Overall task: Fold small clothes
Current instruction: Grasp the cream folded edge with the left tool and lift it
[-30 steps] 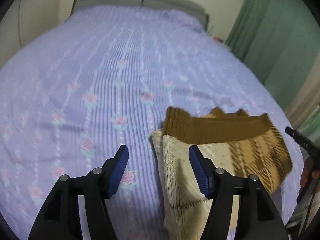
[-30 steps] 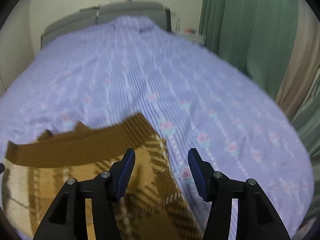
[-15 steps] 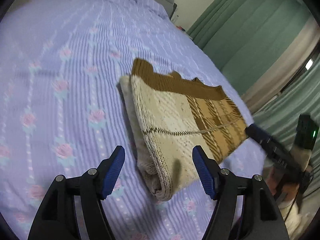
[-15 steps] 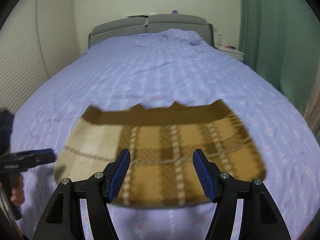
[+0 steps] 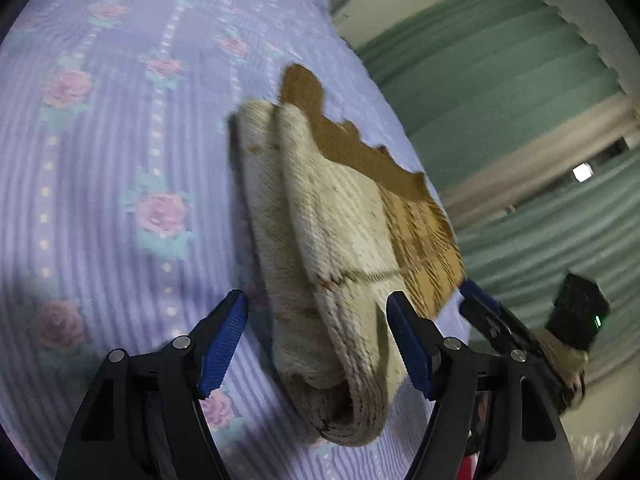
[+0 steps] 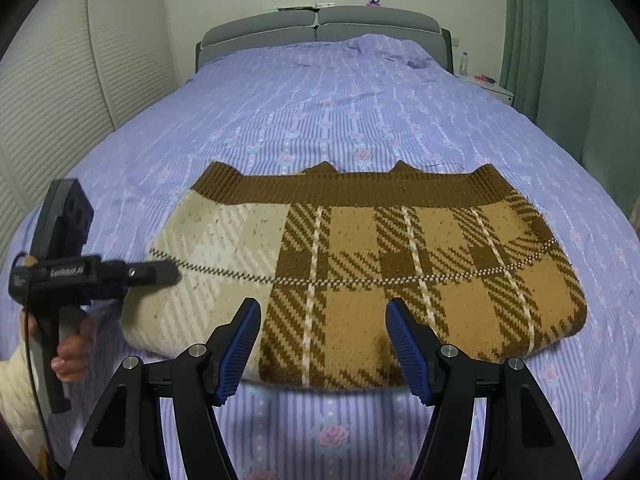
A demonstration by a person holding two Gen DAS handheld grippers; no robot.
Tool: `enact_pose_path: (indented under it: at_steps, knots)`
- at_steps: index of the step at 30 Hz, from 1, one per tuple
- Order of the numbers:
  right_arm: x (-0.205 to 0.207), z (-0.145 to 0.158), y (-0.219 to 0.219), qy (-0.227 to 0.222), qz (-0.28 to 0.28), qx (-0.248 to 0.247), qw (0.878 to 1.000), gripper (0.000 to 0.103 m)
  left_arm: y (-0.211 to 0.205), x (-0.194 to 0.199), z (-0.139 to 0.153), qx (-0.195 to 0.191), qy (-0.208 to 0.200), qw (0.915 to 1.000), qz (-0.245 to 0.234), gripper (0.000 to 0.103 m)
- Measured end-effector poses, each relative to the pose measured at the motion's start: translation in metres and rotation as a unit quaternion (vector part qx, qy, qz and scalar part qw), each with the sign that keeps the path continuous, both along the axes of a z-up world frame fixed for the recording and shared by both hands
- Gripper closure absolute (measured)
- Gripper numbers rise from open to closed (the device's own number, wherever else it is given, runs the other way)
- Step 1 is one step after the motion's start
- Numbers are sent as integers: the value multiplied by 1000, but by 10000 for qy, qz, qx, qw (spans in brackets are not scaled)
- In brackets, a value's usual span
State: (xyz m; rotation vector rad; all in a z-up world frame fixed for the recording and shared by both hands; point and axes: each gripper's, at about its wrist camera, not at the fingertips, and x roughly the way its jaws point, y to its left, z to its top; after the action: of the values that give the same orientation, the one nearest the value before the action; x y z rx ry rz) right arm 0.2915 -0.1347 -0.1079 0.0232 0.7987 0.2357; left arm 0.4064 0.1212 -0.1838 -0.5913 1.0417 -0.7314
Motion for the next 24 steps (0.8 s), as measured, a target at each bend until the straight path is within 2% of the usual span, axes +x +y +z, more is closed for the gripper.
enact_pose_path:
  at_steps: [3,6,9,12,15,16,17,18,20,22,24]
  knots:
    - [5,-2,-2,34,-36,191,9998,38,-11,-8,-3,57,-247,9989,-385,29]
    - [7,-6,-1,45,-25,310,9995,38,-16,-10,-3,104,-350,9982,-470,23]
    - [6,-9,1,78,26,366,9993,39,-18,0,-3,-219,-196,9989,-351,20]
    - [6,-12,2,110,28,394,9992,41,-19,11,-5,-492,-40,9987,-147,23]
    - [4,-12,-1,108,19,447,9989,45,-19,15,-7,-380,163,9991,5,47]
    - [5,-12,-3,111,1,466,9989,50,-20,14,-8,-293,273,9992,66,57]
    - [5,-12,-5,120,-23,499,9987,57,-20,13,-7,-254,381,9989,107,61]
    - [6,-13,-7,132,-34,547,9984,60,-19,12,-6,-237,459,9986,146,63]
    - [6,-14,-10,150,-42,612,9980,73,-21,7,6,37,454,9986,250,71]
    - [7,-17,-11,162,-44,587,9981,82,-30,3,26,367,282,9982,387,71]
    - [8,-20,-14,191,-122,521,9984,87,-40,-1,46,689,199,9959,553,72]
